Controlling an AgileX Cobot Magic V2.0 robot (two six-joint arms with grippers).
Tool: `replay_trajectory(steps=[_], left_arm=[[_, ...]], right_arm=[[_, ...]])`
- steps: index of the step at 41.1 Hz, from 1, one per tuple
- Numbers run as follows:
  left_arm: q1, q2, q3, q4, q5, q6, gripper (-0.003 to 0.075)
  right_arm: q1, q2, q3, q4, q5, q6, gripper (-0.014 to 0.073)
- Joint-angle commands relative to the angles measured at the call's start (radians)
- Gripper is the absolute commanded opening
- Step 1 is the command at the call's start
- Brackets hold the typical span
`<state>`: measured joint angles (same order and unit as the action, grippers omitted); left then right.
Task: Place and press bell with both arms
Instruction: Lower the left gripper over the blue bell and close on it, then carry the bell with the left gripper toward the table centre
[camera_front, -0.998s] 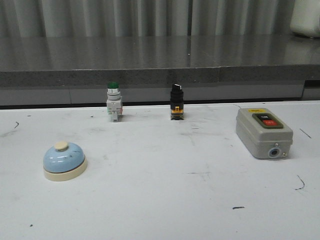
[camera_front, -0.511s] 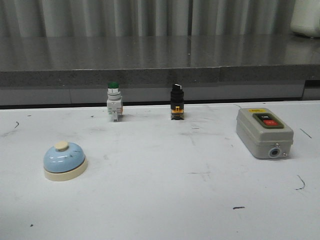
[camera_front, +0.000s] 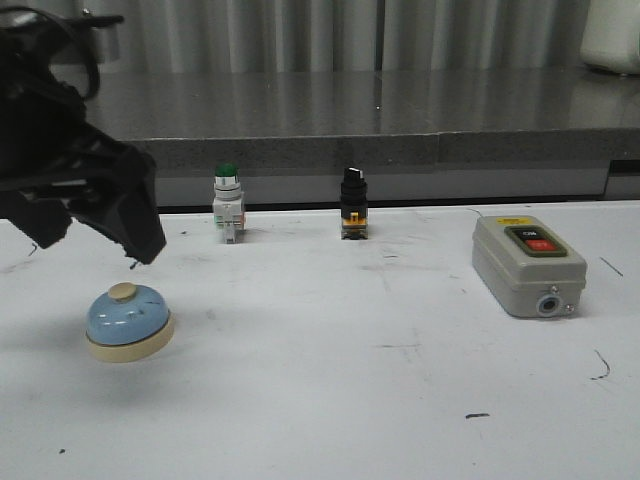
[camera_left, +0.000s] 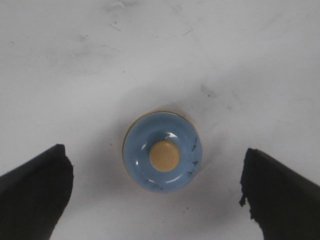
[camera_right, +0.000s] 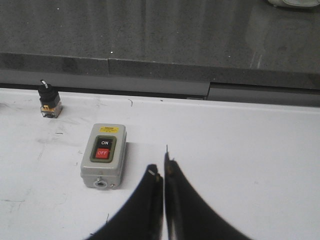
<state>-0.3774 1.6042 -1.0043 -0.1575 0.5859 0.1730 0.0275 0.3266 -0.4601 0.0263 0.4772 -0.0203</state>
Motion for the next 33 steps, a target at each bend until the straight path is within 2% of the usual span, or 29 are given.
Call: replay_trajectory(steps=[1,9,17,20,27,30,33], left_arm=[[-0.007,0.043,-0.074,0.001,0.015,0.001,0.0640],[-0.013,0.180,-0.141,0.001,0.104,0.001,0.0640],[-0.030,0.214,-0.153,0.001,0.107,0.001,0.0619],[-0.030,0.214,-0.157,0.001,0.105,0.001,0.0561],[-0.030,0.214,-0.188,0.012,0.137,0.001,0.0353],[-0.030,0.214,-0.214,0.012,0.172,0.003,0.0294],[-0.032,0.214,-0.251,0.012,0.203,0.003,0.0269]], right_arm=[[-0.004,0.017,-0.033,-0.001,-0.084,0.002,0.0034],[-0.004,0.017,-0.033,-0.001,-0.085,0.002,0.0034],[-0.004,0.017,-0.033,-0.001,-0.085,0.002,0.0034],[-0.004,0.017,-0.033,-0.001,-0.085,0.002,0.0034],[-0.004,0.017,-0.033,-0.001,-0.084,0.002,0.0034],[-0.004,0.017,-0.033,-0.001,-0.084,0.002,0.0034],[-0.004,0.017,-0.033,-0.001,-0.084,0.002,0.0034]])
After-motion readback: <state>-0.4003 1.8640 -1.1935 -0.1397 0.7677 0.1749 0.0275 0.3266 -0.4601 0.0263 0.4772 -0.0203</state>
